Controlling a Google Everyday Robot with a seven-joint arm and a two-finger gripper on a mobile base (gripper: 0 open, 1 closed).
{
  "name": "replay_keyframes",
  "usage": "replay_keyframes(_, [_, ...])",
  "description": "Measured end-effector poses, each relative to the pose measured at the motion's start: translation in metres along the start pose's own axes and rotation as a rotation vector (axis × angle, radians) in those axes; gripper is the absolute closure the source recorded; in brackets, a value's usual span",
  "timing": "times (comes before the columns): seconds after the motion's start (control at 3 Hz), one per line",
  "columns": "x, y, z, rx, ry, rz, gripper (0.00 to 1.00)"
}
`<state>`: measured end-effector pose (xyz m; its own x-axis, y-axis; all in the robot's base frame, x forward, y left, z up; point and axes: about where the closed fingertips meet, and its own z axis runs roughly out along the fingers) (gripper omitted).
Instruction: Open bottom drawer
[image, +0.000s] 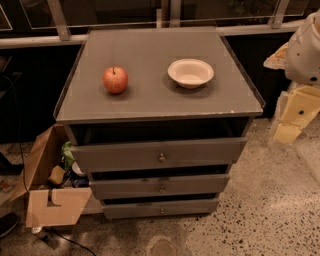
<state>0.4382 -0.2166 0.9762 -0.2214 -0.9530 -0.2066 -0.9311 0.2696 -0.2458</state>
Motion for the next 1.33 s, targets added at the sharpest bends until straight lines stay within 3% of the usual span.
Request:
replay_keyframes(0.33, [-0.001, -0.001, -0.001, 0.014, 0.0, -0.003, 0.0])
replay_keyframes(0.67, [-0.002, 0.012, 0.021, -0.001, -0.021, -0.009, 0.0])
replay_keyframes(1.0, [-0.011, 0.048, 0.077, -0.053, -0.097, -0.034, 0.0])
replay_keyframes(1.33, [-0.007, 0.094, 0.146, -0.171, -0.111, -0.03, 0.0])
